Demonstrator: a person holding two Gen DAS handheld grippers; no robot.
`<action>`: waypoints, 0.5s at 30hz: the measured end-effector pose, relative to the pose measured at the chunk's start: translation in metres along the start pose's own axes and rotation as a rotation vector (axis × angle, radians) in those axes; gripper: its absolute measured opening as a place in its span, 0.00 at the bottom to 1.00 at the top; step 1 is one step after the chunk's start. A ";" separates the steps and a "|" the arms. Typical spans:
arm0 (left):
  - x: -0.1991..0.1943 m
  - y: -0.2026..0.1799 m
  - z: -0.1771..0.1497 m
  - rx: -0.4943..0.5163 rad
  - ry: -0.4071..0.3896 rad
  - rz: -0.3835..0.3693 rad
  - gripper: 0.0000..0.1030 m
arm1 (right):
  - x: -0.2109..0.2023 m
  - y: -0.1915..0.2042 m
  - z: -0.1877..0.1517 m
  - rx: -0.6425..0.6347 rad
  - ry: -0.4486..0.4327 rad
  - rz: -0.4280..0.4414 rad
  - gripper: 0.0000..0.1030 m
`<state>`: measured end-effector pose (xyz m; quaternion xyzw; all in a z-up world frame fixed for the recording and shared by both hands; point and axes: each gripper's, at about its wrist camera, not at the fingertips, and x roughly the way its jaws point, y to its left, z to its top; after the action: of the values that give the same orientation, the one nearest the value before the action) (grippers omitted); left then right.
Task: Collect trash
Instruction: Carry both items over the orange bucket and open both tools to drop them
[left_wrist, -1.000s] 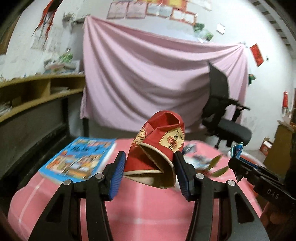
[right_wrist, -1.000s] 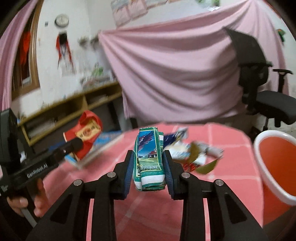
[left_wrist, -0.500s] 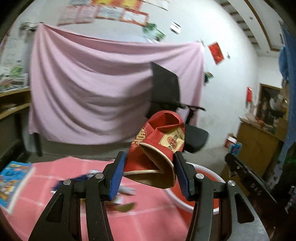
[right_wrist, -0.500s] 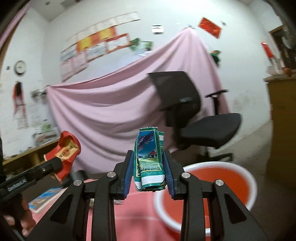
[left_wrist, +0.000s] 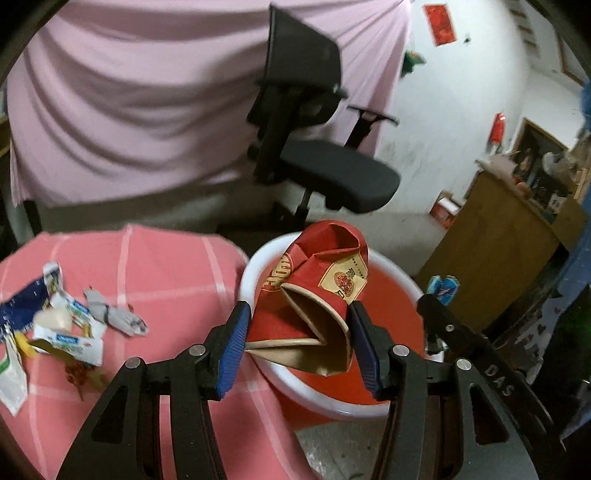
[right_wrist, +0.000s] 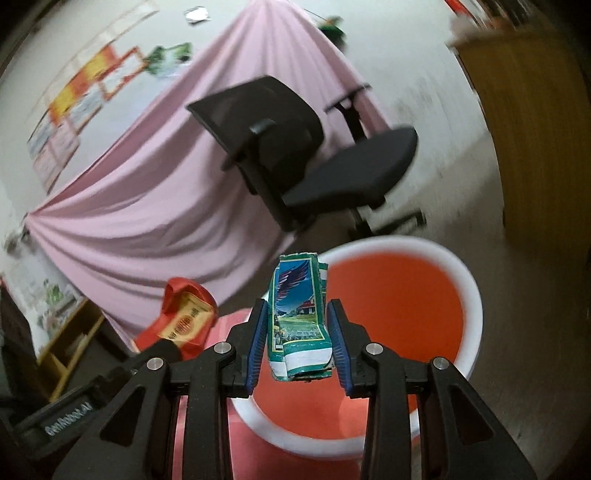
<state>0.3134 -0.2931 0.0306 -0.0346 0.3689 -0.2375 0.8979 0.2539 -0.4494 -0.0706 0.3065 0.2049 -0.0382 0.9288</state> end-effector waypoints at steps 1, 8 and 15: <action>0.003 0.006 0.001 -0.011 0.014 0.003 0.47 | 0.002 -0.003 -0.001 0.017 0.011 -0.003 0.31; 0.006 0.025 -0.007 -0.050 0.056 0.007 0.49 | 0.003 0.000 -0.002 0.017 0.042 -0.025 0.40; -0.038 0.035 -0.016 -0.012 -0.084 0.054 0.54 | -0.007 0.017 0.003 -0.039 0.002 -0.008 0.49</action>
<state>0.2932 -0.2432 0.0353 -0.0400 0.3330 -0.2095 0.9185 0.2518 -0.4380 -0.0564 0.2874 0.2078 -0.0375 0.9342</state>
